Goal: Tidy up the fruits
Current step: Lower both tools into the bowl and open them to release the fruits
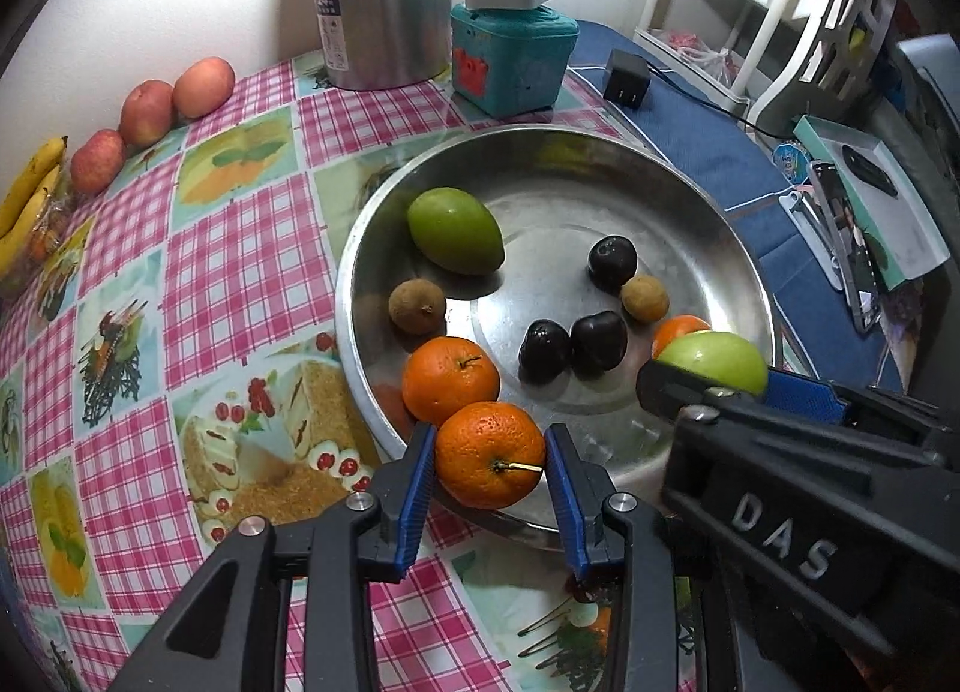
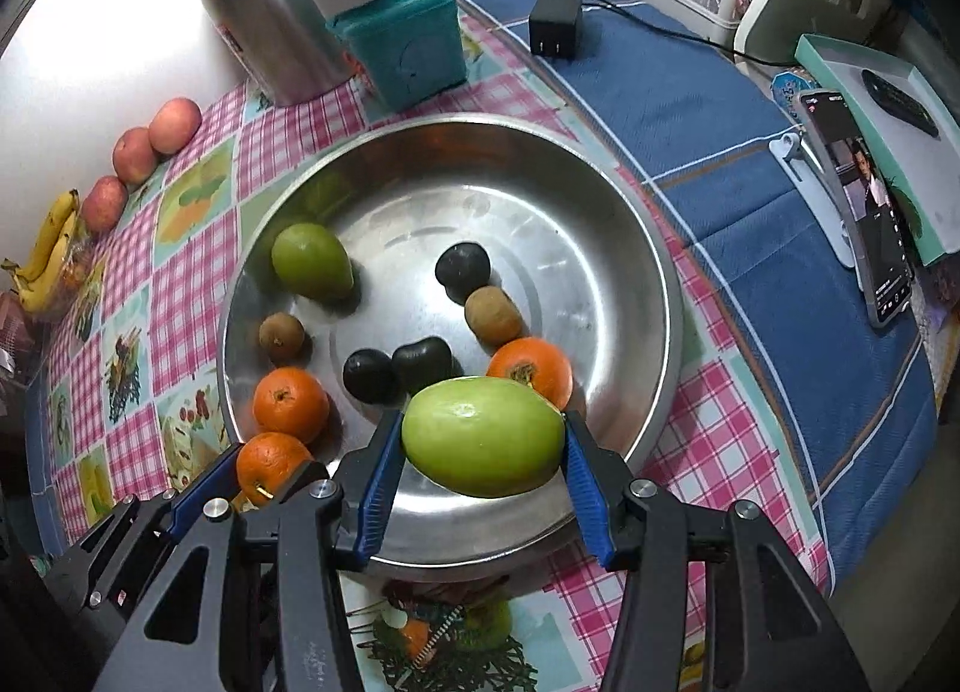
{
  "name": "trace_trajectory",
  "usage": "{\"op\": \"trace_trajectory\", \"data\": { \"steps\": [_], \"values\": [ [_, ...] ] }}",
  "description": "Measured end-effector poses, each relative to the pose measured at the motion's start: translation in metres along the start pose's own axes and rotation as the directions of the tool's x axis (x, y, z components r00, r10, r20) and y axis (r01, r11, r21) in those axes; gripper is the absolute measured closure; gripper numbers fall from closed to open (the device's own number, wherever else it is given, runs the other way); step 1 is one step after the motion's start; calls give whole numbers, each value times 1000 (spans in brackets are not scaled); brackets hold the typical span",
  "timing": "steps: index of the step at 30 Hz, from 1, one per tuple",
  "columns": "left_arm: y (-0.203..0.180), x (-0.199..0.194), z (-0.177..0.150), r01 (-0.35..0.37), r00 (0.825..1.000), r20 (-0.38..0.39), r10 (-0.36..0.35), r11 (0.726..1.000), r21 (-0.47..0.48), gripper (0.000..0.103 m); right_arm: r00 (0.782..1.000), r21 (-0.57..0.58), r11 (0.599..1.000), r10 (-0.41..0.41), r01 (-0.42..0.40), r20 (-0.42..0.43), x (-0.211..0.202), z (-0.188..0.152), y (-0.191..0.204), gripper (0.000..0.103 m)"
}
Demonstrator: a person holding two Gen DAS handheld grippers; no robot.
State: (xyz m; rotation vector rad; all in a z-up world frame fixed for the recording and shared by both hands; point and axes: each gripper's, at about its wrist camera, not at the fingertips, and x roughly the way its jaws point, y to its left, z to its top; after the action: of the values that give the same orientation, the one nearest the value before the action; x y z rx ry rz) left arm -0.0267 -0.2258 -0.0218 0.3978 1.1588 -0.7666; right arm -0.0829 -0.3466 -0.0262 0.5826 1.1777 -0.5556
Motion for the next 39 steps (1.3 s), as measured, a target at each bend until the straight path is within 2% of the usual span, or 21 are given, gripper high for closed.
{"op": "trace_trajectory", "data": {
  "steps": [26, 29, 32, 39],
  "values": [
    [-9, 1, -5, -32, 999, -3, 32, 998, 57, 62, 998, -13, 1000, -7, 6, -61, 15, -6, 5, 49],
    [-9, 1, -5, -30, 1000, -6, 30, 998, 62, 60, 998, -10, 1000, -4, 3, -66, 16, -7, 4, 49],
    [-9, 1, -5, -28, 1000, -7, 28, 998, 58, 52, 998, -9, 1000, -5, 5, -69, 17, -7, 4, 49],
    [-8, 0, -5, -25, 1000, -11, 25, 998, 50, 52, 998, -16, 1000, -13, 12, -65, 16, -7, 5, 49]
  ]
}}
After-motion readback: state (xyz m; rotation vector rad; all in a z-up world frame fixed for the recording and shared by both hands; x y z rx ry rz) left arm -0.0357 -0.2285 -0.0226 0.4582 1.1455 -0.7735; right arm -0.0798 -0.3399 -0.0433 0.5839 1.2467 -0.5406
